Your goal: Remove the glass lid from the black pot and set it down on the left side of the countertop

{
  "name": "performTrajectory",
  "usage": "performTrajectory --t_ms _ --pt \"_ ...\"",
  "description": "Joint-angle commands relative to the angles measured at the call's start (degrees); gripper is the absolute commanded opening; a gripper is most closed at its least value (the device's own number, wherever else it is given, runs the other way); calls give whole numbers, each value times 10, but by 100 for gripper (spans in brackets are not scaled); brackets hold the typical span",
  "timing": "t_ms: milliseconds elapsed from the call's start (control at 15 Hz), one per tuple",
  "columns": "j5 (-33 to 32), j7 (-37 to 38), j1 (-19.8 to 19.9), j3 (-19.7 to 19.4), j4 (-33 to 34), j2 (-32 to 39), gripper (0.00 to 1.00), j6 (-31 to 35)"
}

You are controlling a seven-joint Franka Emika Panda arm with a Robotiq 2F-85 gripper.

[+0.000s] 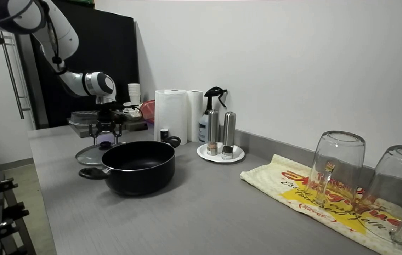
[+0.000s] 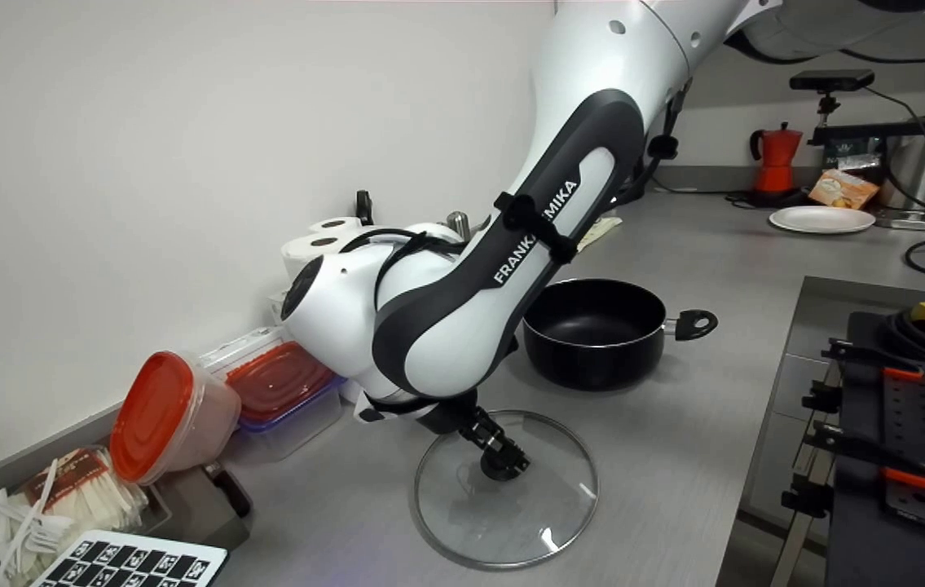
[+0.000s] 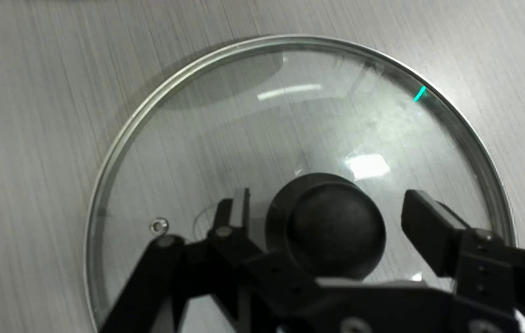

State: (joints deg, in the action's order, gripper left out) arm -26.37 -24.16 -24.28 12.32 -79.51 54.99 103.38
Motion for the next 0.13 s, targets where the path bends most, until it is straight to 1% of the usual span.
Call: performTrajectory --t_ms 0,67 --pt "2 -1 -2 -2 3 2 84 -1" --pt "2 -1 -2 -2 3 2 84 -1"
